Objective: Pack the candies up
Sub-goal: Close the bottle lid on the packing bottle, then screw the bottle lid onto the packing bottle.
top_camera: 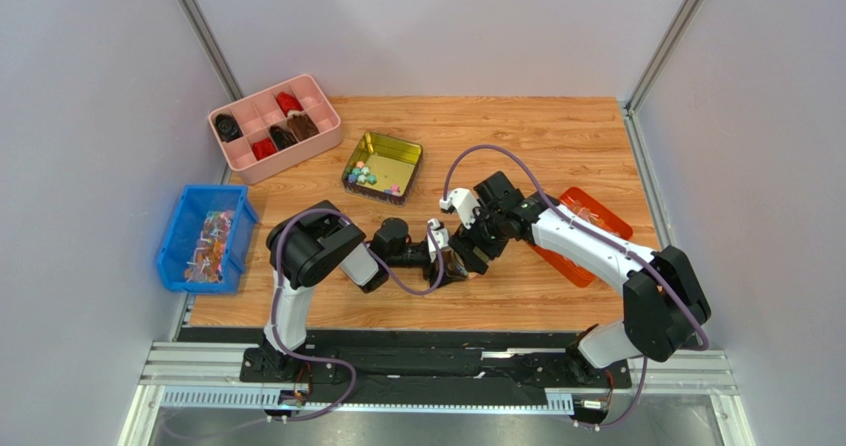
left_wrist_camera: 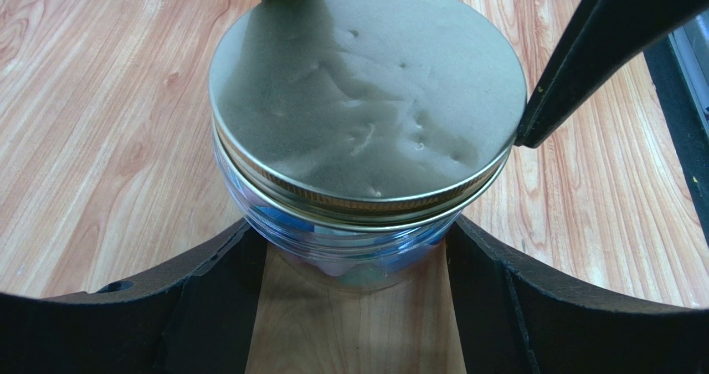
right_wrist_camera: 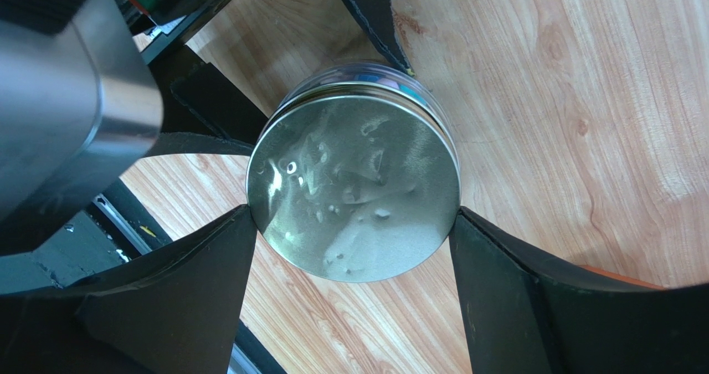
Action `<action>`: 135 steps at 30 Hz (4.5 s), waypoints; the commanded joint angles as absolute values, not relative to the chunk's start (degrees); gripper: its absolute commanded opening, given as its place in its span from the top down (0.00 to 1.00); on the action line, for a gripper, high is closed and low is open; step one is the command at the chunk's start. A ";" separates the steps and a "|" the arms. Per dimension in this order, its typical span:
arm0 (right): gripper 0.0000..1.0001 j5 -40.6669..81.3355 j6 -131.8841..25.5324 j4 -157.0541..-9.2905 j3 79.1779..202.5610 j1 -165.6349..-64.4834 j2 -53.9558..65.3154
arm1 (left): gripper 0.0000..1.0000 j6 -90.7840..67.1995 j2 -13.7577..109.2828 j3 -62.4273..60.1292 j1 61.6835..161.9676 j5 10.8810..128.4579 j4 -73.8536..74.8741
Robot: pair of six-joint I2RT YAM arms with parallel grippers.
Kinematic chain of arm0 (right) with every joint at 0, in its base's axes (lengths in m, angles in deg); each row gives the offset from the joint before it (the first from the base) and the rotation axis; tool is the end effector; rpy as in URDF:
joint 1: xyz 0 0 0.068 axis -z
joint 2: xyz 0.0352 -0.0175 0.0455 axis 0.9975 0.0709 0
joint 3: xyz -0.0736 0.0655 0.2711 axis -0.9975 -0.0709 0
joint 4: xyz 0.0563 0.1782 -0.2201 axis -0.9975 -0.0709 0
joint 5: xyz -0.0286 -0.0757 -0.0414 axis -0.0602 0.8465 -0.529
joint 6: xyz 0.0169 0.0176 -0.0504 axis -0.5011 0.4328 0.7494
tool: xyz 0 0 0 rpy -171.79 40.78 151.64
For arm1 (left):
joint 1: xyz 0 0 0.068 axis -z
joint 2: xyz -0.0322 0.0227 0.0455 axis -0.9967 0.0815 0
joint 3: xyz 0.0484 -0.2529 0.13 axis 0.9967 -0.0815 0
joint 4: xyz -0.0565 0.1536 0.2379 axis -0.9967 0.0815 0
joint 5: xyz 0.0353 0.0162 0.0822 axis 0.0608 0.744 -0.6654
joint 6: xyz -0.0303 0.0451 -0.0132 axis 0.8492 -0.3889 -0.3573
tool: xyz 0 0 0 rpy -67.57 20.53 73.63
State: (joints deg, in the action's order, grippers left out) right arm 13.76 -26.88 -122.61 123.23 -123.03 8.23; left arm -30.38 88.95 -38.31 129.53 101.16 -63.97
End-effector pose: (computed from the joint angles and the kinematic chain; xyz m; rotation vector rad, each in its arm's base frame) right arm 0.2397 0.1931 0.2259 -1.3580 2.3683 0.4264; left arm 0.2302 -0.2582 0.0749 1.2550 1.4382 -1.0804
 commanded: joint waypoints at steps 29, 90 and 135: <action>0.31 15.66 -28.87 -120.20 126.23 -124.25 11.87 | 0.26 -32.16 88.99 -34.82 129.45 101.31 -62.43; 0.29 14.09 -27.73 -121.77 128.69 -123.28 16.27 | 0.01 -31.11 85.74 -39.66 127.34 103.86 -68.75; 0.00 12.68 -25.62 -124.94 129.13 -122.32 9.42 | 0.01 -31.81 89.16 -33.42 132.70 100.25 -67.52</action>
State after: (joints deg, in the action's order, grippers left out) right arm 15.94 -26.26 -128.31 128.28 -120.85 10.97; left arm -31.30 88.56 -36.98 129.71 101.16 -64.89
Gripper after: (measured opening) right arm 0.997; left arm 0.990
